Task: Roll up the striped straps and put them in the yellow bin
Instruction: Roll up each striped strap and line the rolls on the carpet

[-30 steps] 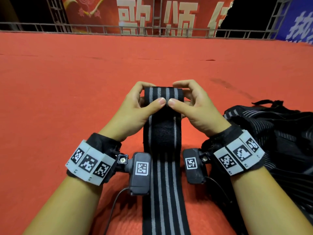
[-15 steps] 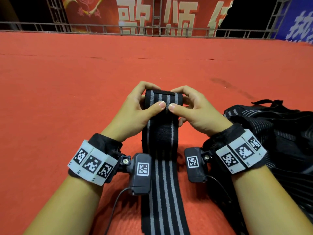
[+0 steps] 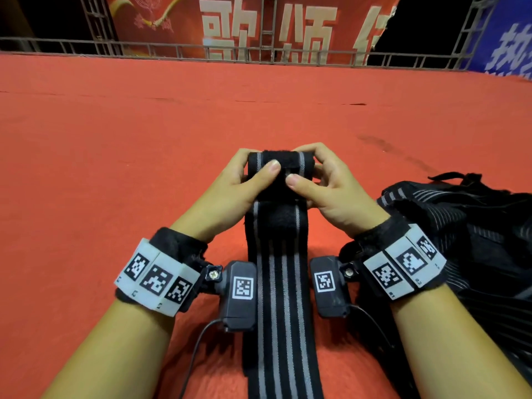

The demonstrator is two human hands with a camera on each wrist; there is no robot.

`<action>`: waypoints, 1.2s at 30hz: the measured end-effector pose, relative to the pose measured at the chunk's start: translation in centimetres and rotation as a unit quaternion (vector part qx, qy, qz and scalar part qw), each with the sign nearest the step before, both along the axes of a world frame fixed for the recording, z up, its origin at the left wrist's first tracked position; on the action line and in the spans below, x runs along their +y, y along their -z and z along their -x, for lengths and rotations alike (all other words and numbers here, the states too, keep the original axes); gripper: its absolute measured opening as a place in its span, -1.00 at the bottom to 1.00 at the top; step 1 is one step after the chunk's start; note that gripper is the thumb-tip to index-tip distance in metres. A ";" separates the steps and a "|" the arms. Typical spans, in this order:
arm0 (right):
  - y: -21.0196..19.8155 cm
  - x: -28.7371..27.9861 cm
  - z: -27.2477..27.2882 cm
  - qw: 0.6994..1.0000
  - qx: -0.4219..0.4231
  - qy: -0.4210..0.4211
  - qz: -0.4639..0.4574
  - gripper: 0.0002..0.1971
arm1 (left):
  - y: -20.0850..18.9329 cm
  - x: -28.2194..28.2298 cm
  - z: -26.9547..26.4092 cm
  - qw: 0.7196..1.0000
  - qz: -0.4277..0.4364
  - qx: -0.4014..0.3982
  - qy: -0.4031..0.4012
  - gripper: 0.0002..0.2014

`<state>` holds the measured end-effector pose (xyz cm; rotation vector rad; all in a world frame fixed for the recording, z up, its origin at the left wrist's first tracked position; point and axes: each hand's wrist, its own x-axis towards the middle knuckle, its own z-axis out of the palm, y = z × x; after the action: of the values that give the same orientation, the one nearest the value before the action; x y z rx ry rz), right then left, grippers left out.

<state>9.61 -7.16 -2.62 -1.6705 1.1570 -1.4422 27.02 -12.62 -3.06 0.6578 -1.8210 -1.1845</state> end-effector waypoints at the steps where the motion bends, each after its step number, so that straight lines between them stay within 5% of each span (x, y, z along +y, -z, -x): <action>1: 0.0 -0.1 0.0 1.000 0.001 -0.004 0.004 -0.77 | 0.0 0.0 0.0 1.000 -0.004 -0.001 -0.005 -0.66; 9: -0.1 0.2 -0.2 0.999 -0.022 -0.003 -0.025 -0.85 | -0.2 0.0 -0.2 0.999 0.016 -0.005 0.029 -0.71; 16: -0.3 0.3 -0.4 1.000 0.001 0.017 -0.015 -0.73 | -0.3 0.3 0.2 1.000 -0.001 -0.006 0.008 -0.80; 27: -0.6 0.1 -0.6 0.998 -0.044 0.044 -0.021 -0.61 | -0.7 0.6 0.0 0.997 -0.062 0.038 0.022 -0.57; 31: -0.8 0.3 -0.4 0.994 -0.074 0.024 -0.081 -0.79 | -0.7 0.7 -0.1 0.999 -0.027 0.023 0.020 -0.55; 36: -0.6 0.4 -0.6 0.997 -0.039 0.054 -0.039 -0.61 | -0.6 0.5 0.0 0.997 -0.066 0.022 0.024 -0.63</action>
<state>10.17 -6.81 -2.03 -1.5063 1.2595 -1.4942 27.03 -12.16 -2.46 0.6596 -1.7411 -1.3488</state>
